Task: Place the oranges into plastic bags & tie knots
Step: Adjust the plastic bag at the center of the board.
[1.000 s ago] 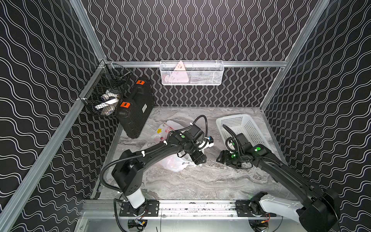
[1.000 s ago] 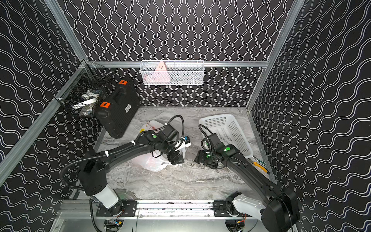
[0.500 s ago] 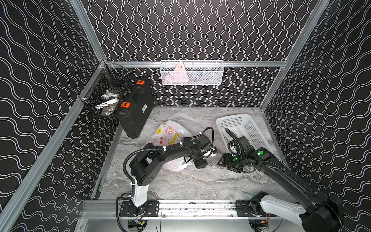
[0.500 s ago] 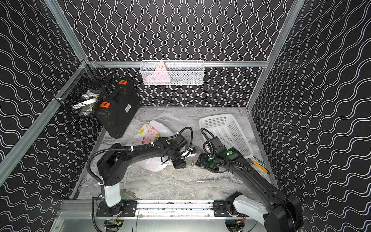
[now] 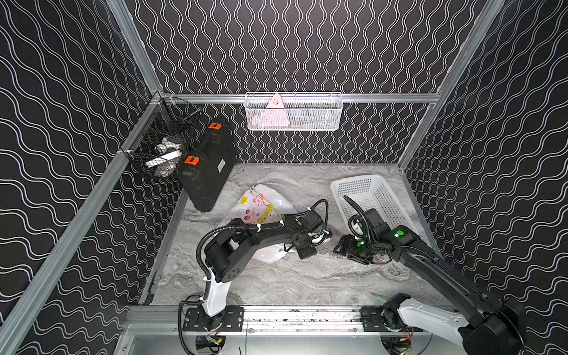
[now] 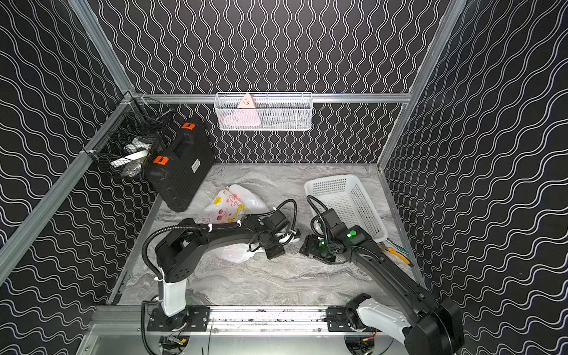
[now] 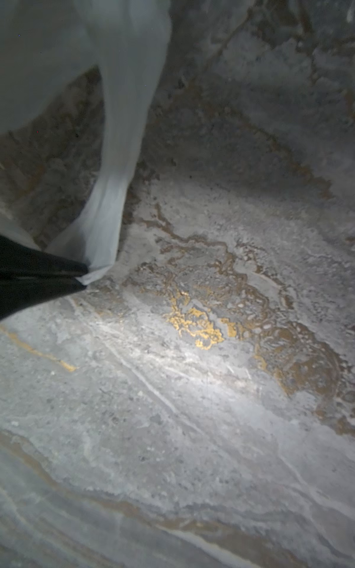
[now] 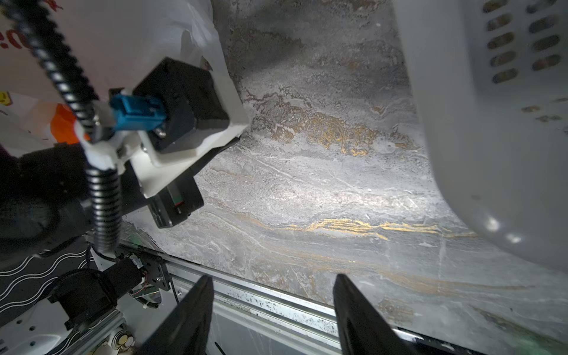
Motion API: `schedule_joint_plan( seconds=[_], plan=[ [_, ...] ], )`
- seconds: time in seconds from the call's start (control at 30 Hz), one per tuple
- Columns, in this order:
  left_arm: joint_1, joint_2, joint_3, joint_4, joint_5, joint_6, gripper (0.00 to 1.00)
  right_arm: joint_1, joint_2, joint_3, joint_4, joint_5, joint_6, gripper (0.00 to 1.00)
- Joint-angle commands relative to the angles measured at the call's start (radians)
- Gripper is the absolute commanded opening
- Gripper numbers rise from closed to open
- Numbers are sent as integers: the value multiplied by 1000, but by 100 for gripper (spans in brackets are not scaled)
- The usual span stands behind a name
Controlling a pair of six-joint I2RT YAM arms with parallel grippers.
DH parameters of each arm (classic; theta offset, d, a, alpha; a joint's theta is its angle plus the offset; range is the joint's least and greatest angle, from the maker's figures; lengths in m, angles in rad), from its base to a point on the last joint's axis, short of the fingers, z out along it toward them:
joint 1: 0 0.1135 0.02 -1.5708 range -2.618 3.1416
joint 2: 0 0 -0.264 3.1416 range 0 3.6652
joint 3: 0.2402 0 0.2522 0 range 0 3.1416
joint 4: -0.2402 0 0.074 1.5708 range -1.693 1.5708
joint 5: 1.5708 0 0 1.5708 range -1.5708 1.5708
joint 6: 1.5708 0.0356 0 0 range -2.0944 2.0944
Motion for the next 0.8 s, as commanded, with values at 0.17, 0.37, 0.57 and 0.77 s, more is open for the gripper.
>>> schedule_joint_plan(
  seconds=[0.17,0.37,0.57,0.77],
  plan=[
    [8,-134,97,82,-114,-177,0,8,-8,7,142,-97,-66,63],
    [59,-209,150,108,-107,-292,0,73,39,-35,411,-128,-87,62],
    [151,-255,166,121,-82,-366,0,186,176,-151,849,-134,-116,68],
    [220,-255,172,108,-47,-366,0,204,381,-208,1168,-158,-92,70]
  ],
)
